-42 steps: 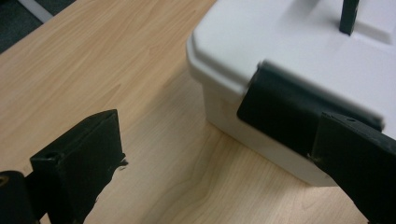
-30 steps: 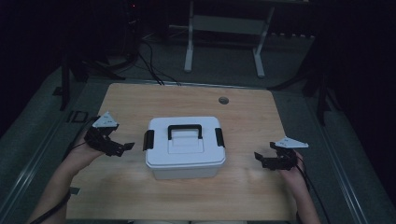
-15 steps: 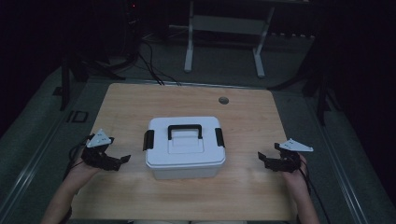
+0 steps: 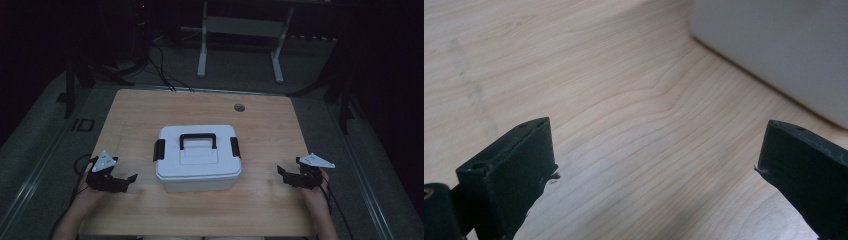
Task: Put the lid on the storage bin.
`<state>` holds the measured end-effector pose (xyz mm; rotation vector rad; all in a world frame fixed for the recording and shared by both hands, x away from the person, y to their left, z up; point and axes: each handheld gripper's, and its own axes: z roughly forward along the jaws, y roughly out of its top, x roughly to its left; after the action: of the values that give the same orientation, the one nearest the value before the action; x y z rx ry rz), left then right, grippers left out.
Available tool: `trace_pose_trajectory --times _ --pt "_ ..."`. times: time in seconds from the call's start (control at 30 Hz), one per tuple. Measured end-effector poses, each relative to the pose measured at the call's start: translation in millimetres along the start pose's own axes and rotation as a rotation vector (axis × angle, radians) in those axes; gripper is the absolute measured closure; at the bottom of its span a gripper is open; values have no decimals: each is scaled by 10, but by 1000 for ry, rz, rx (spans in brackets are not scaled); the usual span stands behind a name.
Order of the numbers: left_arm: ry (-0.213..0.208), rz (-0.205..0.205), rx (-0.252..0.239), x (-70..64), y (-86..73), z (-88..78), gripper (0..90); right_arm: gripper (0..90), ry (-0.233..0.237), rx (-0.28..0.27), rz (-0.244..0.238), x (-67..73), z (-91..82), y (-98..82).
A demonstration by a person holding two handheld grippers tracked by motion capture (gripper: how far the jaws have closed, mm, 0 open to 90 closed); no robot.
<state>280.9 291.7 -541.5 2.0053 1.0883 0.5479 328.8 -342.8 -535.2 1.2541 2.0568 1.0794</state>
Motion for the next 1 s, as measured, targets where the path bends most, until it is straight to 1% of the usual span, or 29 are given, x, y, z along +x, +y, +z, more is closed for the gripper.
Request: trace_pose_trajectory --times 0.03,0.13,0.23,0.33,0.37,0.43,0.47,0.57,0.6,0.63,0.87,1.0 --pt "10 -15 -2 3 -36 3 17 127 -8 0 4 12 -4 -28" --pt "37 -8 1 -19 -84 12 17 127 -20 19 -5 36 3 -71" --pt "37 -20 -11 -32 -108 13 17 127 -22 22 -6 43 4 -99" --pt "58 -35 -28 -52 -147 6 17 127 -35 16 4 57 -19 -142" --pt "59 -37 -27 -54 -157 3 17 127 -37 12 5 61 -23 -153" --pt "76 -37 -40 -67 -176 -11 17 127 -41 17 8 64 -29 -170" --pt "74 -38 -45 -68 -183 -24 17 127 -41 15 6 65 -33 -177" --pt "90 -57 -71 -78 -206 -58 17 128 -44 0 19 70 -54 -201" --pt "103 -60 -78 -85 -216 -65 17 128 -51 -4 18 73 -62 -207" --pt "112 -58 -81 -91 -224 -72 17 128 -61 -10 18 77 -71 -213" --pt "135 -60 -97 -141 -265 -89 17 130 -86 -43 56 80 -124 -253" --pt "155 -62 -108 -177 -293 -93 17 129 -102 -46 54 98 -134 -277"
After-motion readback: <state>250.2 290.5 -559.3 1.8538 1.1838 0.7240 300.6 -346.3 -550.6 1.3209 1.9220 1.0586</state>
